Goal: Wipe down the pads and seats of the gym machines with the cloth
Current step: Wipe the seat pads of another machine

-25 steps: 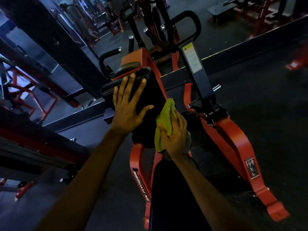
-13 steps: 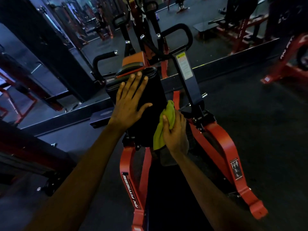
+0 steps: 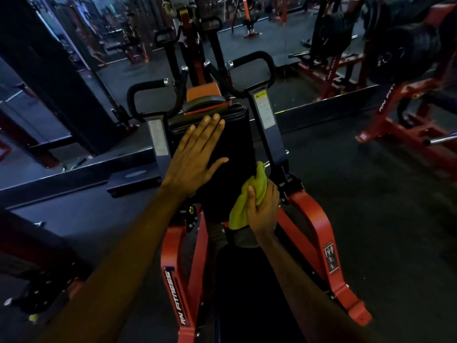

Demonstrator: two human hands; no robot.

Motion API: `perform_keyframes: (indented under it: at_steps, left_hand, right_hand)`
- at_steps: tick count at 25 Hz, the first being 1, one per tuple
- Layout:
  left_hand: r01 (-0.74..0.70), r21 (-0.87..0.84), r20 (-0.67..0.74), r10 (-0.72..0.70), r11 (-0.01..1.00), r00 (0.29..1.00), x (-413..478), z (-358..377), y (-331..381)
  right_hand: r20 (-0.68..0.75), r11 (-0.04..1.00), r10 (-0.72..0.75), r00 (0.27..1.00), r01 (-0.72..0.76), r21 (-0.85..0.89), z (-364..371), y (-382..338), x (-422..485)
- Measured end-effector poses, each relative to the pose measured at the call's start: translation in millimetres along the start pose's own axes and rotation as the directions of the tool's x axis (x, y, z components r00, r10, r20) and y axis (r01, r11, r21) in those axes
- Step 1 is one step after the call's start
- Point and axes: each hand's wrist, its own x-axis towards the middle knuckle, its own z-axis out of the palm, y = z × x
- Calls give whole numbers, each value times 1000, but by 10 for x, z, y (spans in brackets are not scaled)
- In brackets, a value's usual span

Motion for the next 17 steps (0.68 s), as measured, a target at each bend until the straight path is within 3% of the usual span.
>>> perform_keyframes:
  at_steps: [4,9,14,17]
  left_hand:
    - [124,-100,-32,-127,987,991,-270,16,-112]
    - [326,-341,-10,-350,882,937,-513,170,-15]
    - [311,-415,1,-342,855,940,-517,216,-29]
    - [328,-439,9,-361,837,933,-530,252,0]
  right_hand:
    - [-48,1000,19,999,-18,20,12,34,-119]
    - [-45,999,41,998,-40,37,38,-237,-79]
    - [-110,995,102,989,-99,27,97,95,-206]
    - [-59,986,160,985,-157,54,100,69,-205]
